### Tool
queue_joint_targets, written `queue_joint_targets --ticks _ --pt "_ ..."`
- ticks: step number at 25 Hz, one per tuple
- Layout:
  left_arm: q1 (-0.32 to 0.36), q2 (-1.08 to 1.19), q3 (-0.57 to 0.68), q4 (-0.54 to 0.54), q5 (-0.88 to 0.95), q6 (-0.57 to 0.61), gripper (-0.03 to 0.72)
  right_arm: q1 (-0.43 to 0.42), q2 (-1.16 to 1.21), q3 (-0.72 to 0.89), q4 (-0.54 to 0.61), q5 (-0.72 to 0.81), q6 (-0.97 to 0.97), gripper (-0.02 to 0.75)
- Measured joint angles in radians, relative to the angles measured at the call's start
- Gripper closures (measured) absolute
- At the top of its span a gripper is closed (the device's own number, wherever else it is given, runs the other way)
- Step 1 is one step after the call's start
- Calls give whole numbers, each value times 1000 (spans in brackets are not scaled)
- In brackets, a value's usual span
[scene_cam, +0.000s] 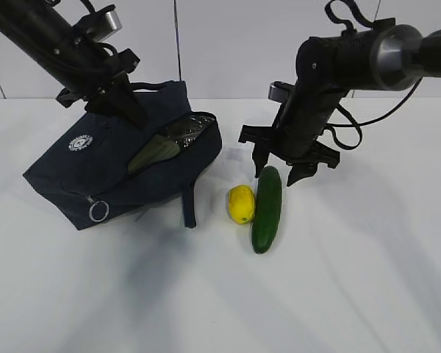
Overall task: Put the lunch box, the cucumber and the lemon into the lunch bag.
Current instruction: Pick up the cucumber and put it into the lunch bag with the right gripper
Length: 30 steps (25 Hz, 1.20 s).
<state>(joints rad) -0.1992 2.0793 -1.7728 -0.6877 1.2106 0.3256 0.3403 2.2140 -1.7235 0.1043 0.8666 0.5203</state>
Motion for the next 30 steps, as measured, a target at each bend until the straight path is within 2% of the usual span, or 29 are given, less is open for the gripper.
queue_joint_targets --ticks 18,24,30 --pt "0 0 0 2 0 0 698 0 51 0 58 -4 2 283" --pt "0 0 0 2 0 0 698 0 51 0 62 -4 2 370" --pt "0 0 0 2 0 5 698 0 51 0 57 15 2 402"
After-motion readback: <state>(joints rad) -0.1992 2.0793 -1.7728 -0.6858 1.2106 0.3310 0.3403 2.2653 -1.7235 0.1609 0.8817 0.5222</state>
